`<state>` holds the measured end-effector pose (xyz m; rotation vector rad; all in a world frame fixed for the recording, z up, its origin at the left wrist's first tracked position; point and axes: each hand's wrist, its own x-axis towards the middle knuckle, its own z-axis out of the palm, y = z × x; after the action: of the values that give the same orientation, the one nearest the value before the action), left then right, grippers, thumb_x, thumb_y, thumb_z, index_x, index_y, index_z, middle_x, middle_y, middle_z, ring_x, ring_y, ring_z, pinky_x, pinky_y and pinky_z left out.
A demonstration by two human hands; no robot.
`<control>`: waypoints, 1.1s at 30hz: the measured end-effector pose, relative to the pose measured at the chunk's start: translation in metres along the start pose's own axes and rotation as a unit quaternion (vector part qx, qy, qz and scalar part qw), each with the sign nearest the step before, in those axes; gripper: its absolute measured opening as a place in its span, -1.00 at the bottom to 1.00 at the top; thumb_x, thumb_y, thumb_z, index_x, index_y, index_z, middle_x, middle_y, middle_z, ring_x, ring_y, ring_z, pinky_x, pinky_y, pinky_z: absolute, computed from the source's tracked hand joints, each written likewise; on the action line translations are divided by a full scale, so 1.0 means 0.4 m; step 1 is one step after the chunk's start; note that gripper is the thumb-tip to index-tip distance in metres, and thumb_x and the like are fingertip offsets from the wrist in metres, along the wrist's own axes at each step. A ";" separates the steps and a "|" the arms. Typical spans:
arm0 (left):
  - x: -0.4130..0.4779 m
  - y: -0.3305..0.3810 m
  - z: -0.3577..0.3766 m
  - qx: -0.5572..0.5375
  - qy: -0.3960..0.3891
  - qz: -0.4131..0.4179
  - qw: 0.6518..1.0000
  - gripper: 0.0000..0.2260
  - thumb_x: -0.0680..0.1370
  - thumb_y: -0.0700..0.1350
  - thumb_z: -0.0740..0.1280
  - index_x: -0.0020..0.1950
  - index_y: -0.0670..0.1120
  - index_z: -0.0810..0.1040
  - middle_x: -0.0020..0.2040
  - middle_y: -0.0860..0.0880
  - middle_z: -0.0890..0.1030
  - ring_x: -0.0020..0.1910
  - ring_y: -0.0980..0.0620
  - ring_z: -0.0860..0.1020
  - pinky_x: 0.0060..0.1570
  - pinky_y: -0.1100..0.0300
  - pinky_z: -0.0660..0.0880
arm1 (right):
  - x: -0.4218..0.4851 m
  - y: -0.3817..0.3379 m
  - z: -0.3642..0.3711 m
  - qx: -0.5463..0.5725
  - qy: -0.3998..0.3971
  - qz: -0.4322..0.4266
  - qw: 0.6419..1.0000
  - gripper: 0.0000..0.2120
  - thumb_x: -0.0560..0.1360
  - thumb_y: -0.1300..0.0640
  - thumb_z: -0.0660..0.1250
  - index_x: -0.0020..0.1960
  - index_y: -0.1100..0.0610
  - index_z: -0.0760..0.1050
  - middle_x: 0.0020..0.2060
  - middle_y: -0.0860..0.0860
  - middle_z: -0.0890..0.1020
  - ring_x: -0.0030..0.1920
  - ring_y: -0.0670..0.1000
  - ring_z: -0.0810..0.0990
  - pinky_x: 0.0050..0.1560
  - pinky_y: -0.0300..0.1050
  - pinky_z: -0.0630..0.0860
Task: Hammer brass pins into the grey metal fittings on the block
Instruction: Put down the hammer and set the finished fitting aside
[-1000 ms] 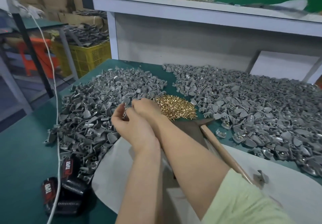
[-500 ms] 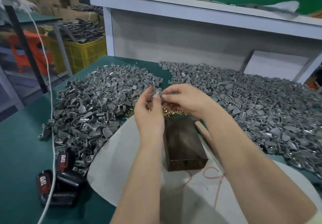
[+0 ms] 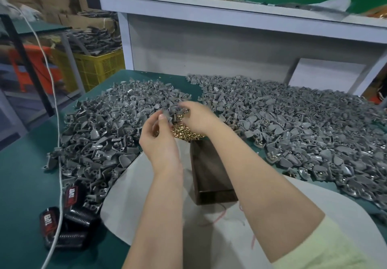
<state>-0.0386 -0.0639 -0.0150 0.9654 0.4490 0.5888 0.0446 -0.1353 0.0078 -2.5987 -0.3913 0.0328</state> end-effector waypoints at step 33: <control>-0.077 -0.029 0.025 0.514 -0.310 0.177 0.780 -0.92 0.53 -0.10 0.35 -0.13 0.08 0.52 -0.03 0.07 0.59 0.05 0.00 0.54 0.12 0.06 0.43 | -0.263 0.122 -0.119 0.359 0.108 0.103 0.921 -0.91 0.54 0.38 0.23 0.00 0.29 0.50 -0.25 0.14 0.64 -0.34 -0.10 0.65 -0.25 -0.31 0.60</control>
<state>-0.0530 -0.0952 -0.0171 2.2482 -0.0708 0.2793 -0.0387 -0.2284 0.0199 -1.8745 -0.0049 -0.0320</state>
